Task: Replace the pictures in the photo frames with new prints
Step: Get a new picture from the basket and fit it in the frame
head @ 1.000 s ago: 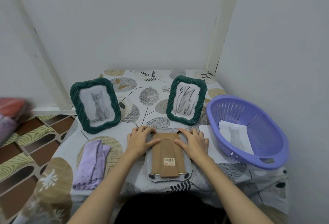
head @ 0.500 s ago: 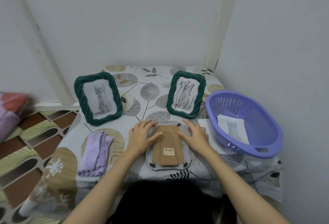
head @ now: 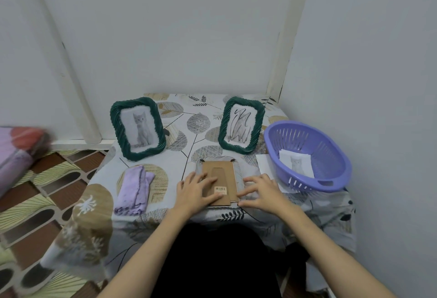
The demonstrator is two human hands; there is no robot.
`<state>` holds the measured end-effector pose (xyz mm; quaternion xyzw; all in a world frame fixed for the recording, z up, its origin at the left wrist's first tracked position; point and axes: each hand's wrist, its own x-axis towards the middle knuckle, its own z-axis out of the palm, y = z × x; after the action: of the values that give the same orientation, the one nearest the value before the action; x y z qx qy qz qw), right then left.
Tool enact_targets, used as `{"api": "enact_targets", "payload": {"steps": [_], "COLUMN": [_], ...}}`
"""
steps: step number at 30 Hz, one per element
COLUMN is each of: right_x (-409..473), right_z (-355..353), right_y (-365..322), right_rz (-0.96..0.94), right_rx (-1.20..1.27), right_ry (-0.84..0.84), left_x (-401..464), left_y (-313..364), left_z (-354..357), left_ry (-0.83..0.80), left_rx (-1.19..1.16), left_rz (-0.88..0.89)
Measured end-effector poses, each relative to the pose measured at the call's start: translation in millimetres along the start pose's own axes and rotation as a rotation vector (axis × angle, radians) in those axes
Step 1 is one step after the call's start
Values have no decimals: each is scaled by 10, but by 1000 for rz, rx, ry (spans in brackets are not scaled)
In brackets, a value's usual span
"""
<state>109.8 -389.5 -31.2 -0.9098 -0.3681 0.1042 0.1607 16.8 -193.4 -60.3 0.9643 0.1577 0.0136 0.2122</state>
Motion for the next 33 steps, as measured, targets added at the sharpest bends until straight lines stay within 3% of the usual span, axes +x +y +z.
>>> {"api": "enact_targets", "payload": {"steps": [7,11,18,23,27,33], "right_x": [30,64,101,119,137,141], "right_z": [-8,-57,-120,12,192,229], "right_y": [-29,-54,-36,1,15,24], "right_rz": [-10,-103,-214,-395,-326,-50], "right_rx": [-138,-342,-475,-547,-406,33], "right_ry": [28,42,5,187,288,166], "left_x": [-12,-16,-6,1,2,2], "left_y": [-6,-15,-27,-31,-24,-37], "left_z": [10,13,24,38,42,56], "left_ry": [2,10,21,37,38,54], "left_rx": [8,9,0,-10,-12,-13], "left_rz": [14,16,22,20,20,25]}}
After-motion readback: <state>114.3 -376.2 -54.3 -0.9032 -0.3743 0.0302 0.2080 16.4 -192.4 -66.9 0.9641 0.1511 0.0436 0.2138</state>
